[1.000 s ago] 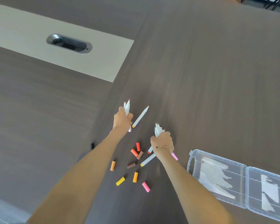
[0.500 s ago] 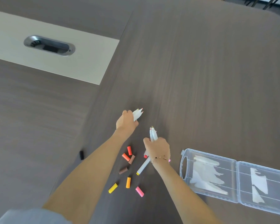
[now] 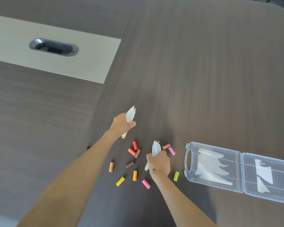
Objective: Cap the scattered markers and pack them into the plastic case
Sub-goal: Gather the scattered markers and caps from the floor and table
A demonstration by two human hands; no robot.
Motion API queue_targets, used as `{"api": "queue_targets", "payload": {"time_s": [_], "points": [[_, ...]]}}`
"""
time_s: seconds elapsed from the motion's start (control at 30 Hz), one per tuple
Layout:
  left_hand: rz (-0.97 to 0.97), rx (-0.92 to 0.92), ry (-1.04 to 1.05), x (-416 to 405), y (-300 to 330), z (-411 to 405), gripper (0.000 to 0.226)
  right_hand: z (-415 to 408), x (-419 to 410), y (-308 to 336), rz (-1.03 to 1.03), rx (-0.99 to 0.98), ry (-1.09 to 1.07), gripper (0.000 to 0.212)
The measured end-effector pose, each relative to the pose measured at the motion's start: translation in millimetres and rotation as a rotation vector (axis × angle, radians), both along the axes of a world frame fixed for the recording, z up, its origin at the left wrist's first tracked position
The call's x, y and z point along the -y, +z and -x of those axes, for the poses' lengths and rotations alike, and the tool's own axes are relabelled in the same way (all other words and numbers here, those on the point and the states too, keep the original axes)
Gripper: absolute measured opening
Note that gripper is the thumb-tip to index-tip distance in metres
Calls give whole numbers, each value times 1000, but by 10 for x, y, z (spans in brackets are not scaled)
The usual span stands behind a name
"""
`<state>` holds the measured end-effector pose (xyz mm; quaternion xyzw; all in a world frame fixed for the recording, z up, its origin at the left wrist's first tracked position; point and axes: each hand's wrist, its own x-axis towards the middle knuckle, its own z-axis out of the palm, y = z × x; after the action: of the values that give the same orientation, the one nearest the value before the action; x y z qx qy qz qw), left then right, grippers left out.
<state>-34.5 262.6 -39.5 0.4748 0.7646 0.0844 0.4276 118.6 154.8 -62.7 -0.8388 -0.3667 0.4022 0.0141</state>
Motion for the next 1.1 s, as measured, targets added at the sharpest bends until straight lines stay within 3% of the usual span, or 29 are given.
{"api": "queue_targets", "payload": {"time_s": [0.2,0.33,0.47,0.6,0.9,1.1], "points": [[5,429,206,364,131,42,20,17,-53,36,-165,-168,-21,29],[-197,444,210,543,189,-160,16,-29,-158,114,-477,-391,-143,13],[-430,421,298,580,129,-489,13,-9,-319,93,-760,-411,-162,33],[-588,494,370,479,-25,-725,23,57,-514,-41,-872,-449,-200,35],[-513,538,260,335,-417,-597,17,7,-647,-388,-840,-530,-34,15],[-427,523,242,183,-293,-515,25,151,-746,-126,-760,-663,-220,17]]}}
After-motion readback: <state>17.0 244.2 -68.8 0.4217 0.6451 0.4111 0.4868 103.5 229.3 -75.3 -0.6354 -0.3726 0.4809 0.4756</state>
